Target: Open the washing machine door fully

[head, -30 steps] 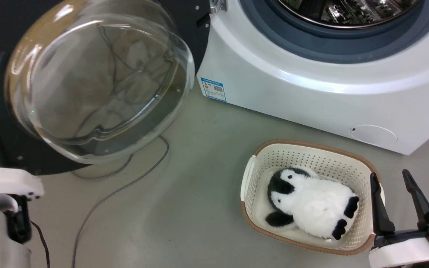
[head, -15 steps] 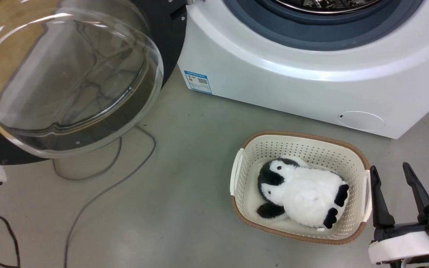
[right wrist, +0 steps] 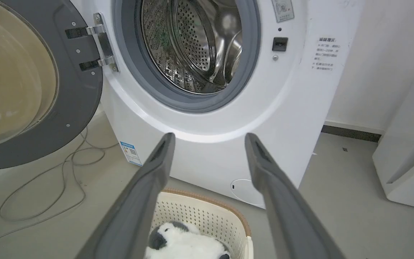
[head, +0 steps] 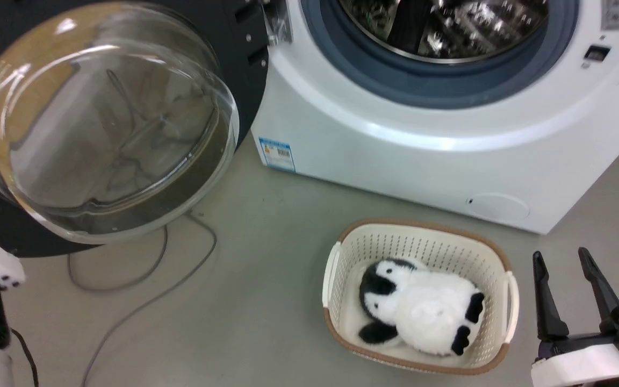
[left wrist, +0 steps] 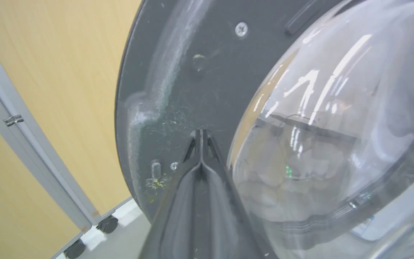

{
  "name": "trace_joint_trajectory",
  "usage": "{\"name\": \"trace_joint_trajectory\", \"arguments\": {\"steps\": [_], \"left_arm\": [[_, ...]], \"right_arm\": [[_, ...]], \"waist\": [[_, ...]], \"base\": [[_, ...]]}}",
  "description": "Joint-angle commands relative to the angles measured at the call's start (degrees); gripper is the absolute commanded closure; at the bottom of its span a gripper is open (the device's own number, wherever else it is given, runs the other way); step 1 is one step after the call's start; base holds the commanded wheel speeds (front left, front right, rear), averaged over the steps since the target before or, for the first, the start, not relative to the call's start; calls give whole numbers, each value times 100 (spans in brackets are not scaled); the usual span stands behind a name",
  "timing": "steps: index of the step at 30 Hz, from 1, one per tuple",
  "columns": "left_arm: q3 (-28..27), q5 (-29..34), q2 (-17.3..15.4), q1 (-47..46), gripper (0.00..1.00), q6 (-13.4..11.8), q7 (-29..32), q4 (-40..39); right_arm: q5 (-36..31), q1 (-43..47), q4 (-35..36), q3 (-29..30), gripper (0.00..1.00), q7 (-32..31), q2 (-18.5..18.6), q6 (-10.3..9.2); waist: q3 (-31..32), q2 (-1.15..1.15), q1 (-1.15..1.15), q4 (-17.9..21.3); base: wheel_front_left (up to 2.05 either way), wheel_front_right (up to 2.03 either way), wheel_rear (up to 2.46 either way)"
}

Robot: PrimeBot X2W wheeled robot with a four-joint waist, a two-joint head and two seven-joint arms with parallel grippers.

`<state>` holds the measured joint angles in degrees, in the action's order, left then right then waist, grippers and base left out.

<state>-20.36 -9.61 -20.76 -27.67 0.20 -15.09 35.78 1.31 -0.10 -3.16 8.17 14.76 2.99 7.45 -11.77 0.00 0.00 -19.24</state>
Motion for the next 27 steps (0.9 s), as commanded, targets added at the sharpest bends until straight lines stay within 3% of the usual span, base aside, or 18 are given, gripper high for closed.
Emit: {"name": "trace_joint_trajectory", "arguments": {"steps": [1, 8, 12, 19, 26, 27], "left_arm": [[-13, 34, 45, 97, 100, 29, 9, -72], [21, 288, 337, 671, 100, 174, 9, -1019], [207, 414, 674, 1105, 100, 282, 9, -1668], [585, 539, 1227, 1799, 100, 418, 9, -2614], [1027, 563, 1537, 2302, 100, 553, 9, -3079], [1107, 568, 1571, 2368, 72, 566, 9, -3109]], "right_arm": [[33, 45, -7, 3, 0, 24, -10, 3], [216, 309, -45, 16, 0, 24, -11, 3], [310, 456, -34, 1, 0, 24, -11, 3], [350, 554, 136, -1, 0, 24, -11, 3], [361, 582, 316, 6, 0, 24, -11, 3], [360, 592, 327, 5, 0, 24, -11, 3]], "waist": [[200, 0, 0, 15], [784, 0, 0, 94], [1055, 0, 0, 209], [1223, 0, 0, 529], [1267, 0, 0, 957], [1270, 0, 0, 1019]], "base": [[0, 0, 0], [0, 0, 0], [0, 0, 0], [0, 0, 0], [0, 0, 0], [0, 0, 0]]}}
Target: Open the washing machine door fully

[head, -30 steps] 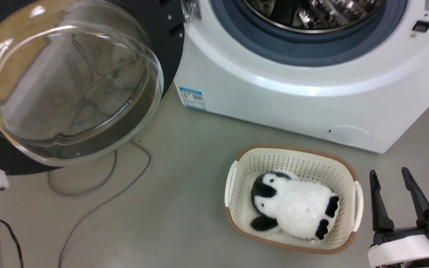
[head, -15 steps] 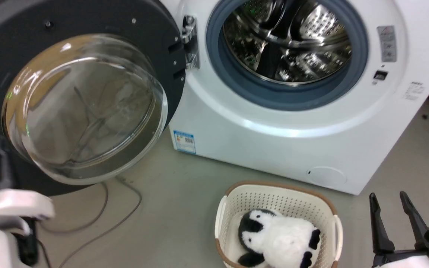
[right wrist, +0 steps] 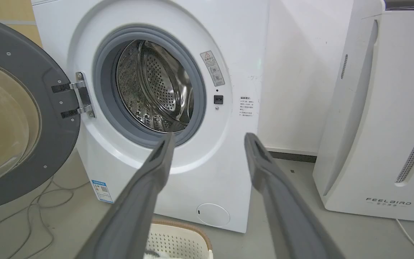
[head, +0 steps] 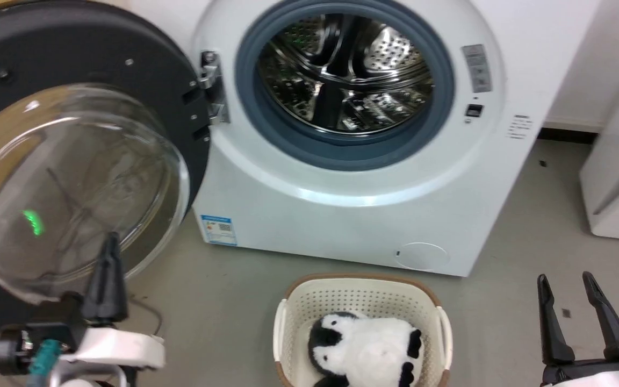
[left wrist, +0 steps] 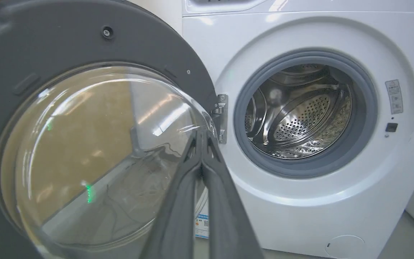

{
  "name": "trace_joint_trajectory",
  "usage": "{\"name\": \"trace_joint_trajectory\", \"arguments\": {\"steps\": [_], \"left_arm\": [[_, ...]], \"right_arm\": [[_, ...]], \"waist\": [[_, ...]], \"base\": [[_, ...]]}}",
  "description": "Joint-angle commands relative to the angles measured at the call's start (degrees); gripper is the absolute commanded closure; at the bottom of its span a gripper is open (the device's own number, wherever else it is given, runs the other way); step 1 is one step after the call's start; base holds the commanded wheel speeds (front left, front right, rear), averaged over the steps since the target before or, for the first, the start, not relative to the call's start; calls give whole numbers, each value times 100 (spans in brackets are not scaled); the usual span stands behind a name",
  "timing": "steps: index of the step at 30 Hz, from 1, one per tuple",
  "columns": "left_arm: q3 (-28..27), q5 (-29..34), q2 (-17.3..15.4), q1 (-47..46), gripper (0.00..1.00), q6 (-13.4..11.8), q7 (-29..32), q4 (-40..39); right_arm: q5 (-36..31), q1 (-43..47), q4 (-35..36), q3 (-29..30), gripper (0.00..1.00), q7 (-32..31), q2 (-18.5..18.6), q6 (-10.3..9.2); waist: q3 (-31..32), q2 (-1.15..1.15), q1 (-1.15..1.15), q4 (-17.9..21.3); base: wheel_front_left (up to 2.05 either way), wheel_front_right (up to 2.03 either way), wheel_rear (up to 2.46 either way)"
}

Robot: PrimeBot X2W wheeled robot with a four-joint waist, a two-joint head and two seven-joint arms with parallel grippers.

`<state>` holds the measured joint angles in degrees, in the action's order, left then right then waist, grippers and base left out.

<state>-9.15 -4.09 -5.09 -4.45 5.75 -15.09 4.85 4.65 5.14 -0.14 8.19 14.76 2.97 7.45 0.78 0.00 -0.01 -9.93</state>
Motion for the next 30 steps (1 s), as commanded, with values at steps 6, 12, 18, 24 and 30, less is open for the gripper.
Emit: {"name": "trace_joint_trajectory", "arguments": {"steps": [6, 12, 18, 24, 30], "left_arm": [[292, -45, 131, 328, 0, 49, 9, -36], [446, -98, 183, 520, 0, 68, 9, 38], [462, -23, 205, 685, 0, -43, 9, 60], [456, -38, 208, 680, 100, -71, 2, 87], [478, -22, 208, 671, 100, -88, 55, 66]], "right_arm": [[32, 121, 58, 3, 0, 24, -9, 3], [42, 151, 57, -62, 0, 24, -9, 3], [69, 165, 20, -173, 0, 24, -9, 3], [46, 77, -20, -216, 100, -5, 0, -1], [29, 54, -17, -235, 100, -56, 0, -1]], "waist": [[14, 0, 1, 449], [-6, 0, 1, 772], [-64, 0, 1, 1024], [-88, 0, 1, 1093], [-88, 0, 1, 1090]], "base": [[0, 0, 0], [0, 0, 0], [0, 0, 0], [0, 0, 0], [0, 0, 0]]}}
